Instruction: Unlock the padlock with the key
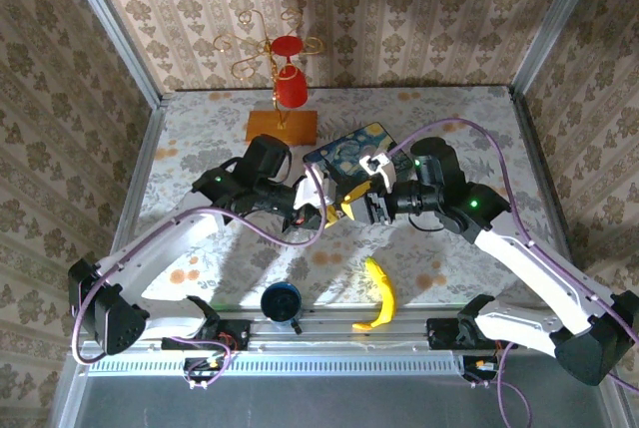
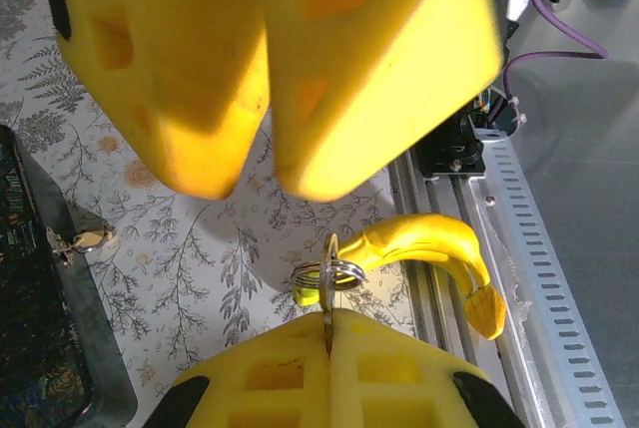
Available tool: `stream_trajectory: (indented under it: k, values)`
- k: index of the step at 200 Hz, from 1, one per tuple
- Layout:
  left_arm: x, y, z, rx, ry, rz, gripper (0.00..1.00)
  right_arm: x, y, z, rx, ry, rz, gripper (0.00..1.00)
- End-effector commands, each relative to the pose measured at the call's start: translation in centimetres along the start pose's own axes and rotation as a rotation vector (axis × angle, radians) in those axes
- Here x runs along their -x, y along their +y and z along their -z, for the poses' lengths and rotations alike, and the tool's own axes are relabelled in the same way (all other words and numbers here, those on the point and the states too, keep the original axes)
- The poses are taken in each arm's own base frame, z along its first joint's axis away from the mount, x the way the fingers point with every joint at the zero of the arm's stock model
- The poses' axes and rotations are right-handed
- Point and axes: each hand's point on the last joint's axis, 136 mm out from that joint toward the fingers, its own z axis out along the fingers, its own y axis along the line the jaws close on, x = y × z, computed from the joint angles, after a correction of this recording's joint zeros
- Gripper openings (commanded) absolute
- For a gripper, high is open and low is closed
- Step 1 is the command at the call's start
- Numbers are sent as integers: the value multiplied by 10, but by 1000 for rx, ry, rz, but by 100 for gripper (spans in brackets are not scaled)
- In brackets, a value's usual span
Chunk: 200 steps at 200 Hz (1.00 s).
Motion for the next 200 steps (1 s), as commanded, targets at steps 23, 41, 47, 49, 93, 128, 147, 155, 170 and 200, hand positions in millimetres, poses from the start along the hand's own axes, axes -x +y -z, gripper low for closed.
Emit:
stream_trajectory:
  k: [23,41,47,49,93,128,147,155,170,200]
  values:
    - [5,-9,-1,-46,-15,-17,0,0,11,-2,77,-1,18,30]
    - [5,-9,-1,-48,-16,-13,0,-4,9,-5,72,13,7,29]
    - [5,-8,-1,-47,-16,-14,0,-4,8,-5,71,18,4,29]
    - [5,-8,-1,-47,-16,-15,0,-5,8,-6,71,20,3,29]
    - [5,-9,-1,-47,-20,-15,0,-12,3,-13,56,56,-11,27]
    - [3,-7,-2,-41,-18,-6,0,-13,2,-17,63,60,-14,25]
    - [2,-6,-2,-35,-17,2,0,-14,2,-18,65,62,-16,25]
    - [2,-6,-3,-35,-17,5,0,-14,2,-18,69,64,-16,25]
    - [0,-6,-3,-33,-11,12,0,-14,4,-17,81,63,-14,25]
    - [-1,-4,-3,-26,-11,17,0,-14,8,-16,97,60,-9,26]
